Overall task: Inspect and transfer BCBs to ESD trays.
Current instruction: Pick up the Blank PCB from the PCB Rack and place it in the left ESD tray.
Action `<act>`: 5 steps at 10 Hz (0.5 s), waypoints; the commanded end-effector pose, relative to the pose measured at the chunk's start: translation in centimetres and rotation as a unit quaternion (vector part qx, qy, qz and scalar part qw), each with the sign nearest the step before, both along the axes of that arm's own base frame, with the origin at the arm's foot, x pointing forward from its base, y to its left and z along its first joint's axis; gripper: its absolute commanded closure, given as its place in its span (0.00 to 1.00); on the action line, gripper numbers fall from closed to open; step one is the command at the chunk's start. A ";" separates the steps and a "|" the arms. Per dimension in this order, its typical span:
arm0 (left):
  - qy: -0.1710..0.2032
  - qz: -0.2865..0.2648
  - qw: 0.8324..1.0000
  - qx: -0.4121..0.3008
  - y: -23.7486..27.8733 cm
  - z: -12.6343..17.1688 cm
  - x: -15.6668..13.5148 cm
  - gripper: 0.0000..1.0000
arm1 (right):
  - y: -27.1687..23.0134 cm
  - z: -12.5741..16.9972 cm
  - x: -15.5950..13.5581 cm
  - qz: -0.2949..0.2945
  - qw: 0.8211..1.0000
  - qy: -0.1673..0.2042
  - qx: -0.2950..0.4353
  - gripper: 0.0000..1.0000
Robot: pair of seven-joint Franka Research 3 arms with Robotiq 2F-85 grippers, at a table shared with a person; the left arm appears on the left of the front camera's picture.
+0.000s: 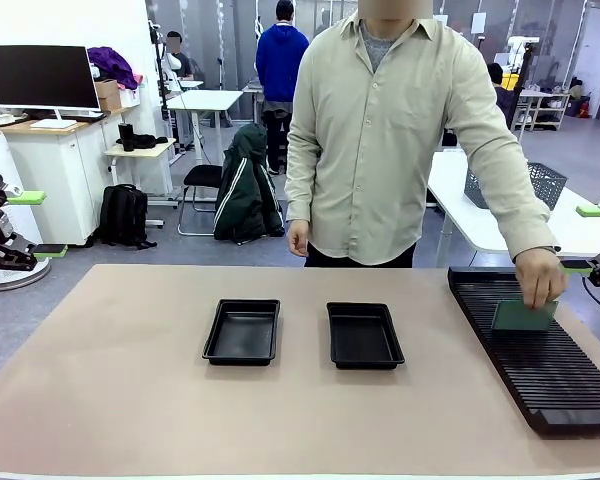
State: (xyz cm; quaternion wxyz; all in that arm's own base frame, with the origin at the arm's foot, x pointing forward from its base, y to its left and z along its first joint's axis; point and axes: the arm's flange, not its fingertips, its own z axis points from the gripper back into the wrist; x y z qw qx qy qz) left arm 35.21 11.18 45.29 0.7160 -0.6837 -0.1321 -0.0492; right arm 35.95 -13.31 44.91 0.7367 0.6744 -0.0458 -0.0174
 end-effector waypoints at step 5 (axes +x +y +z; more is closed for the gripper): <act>0.001 0.001 1.000 -0.002 0.0 0.0 0.0 0.00 | 0.0 0.2 -0.1 -0.001 1.000 -0.002 0.000 0.00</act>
